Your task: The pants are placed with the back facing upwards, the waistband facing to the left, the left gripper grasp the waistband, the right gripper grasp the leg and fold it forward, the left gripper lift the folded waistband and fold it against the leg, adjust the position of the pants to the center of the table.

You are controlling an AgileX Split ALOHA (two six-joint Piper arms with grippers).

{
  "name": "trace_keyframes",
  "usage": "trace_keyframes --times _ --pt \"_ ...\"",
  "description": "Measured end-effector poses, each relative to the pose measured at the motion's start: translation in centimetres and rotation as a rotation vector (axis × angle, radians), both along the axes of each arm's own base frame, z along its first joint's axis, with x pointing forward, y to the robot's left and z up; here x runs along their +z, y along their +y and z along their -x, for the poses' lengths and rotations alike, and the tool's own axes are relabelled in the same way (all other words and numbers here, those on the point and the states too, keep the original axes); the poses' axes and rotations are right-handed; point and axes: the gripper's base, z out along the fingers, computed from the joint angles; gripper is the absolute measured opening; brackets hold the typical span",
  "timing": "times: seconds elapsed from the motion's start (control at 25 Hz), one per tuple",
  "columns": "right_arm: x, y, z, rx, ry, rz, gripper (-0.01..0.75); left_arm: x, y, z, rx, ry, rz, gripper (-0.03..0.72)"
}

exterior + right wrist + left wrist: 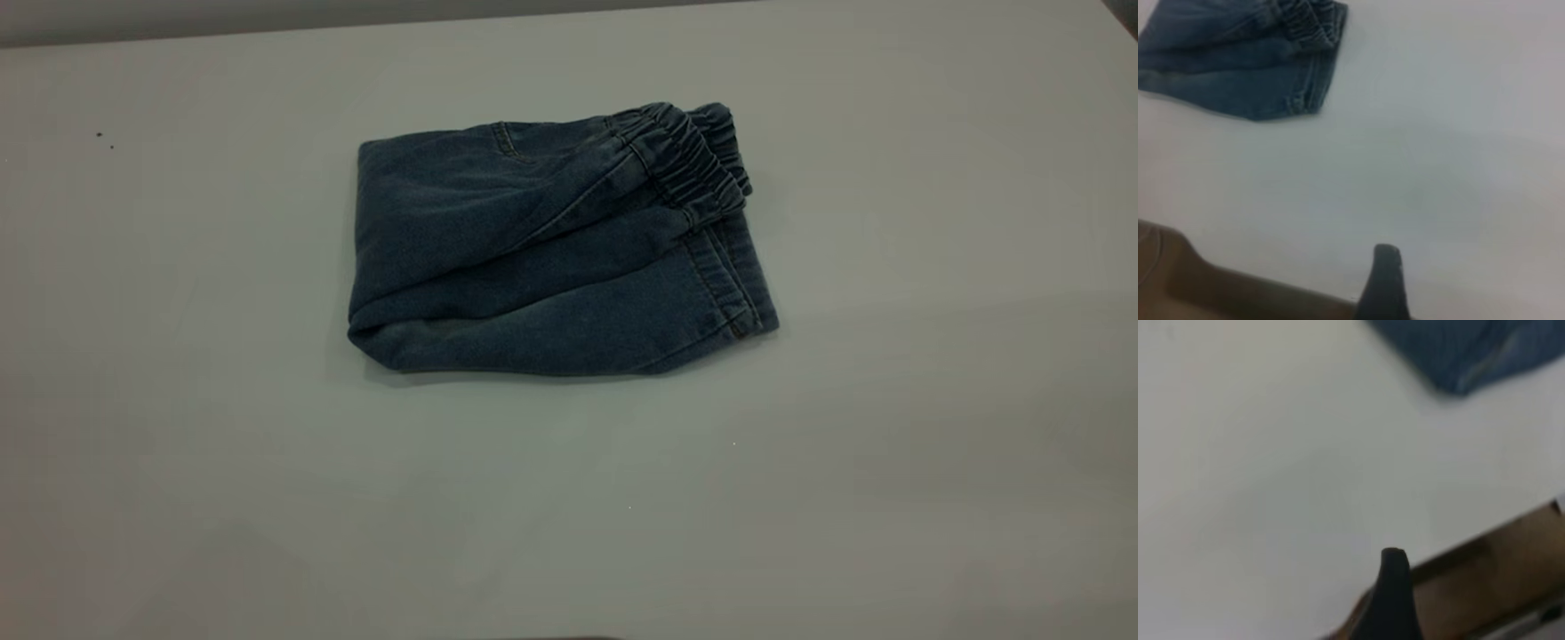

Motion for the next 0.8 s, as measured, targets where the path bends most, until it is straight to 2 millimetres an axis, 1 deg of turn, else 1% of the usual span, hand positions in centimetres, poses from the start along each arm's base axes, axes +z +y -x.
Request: trace_keyframes --times 0.08,0.24,0.28,0.56,0.8 --pt "-0.8 0.0 0.1 -0.005 -0.010 0.002 0.549 -2.0 0.1 0.2 0.000 0.035 -0.015 0.584" --pt "-0.8 -0.1 0.4 -0.014 -0.059 -0.004 0.549 -4.9 0.2 0.6 0.006 0.087 -0.020 0.584" --pt "-0.8 -0.1 0.5 -0.016 -0.064 -0.004 0.549 -5.3 0.2 0.7 0.010 0.094 -0.019 0.584" --pt "-0.9 0.0 0.9 -0.017 -0.090 -0.005 0.549 -6.1 0.1 0.6 0.007 0.082 -0.011 0.584" --pt "-0.9 0.0 0.9 -0.018 -0.093 -0.006 0.549 -6.2 0.1 0.5 -0.007 0.077 -0.013 0.584"
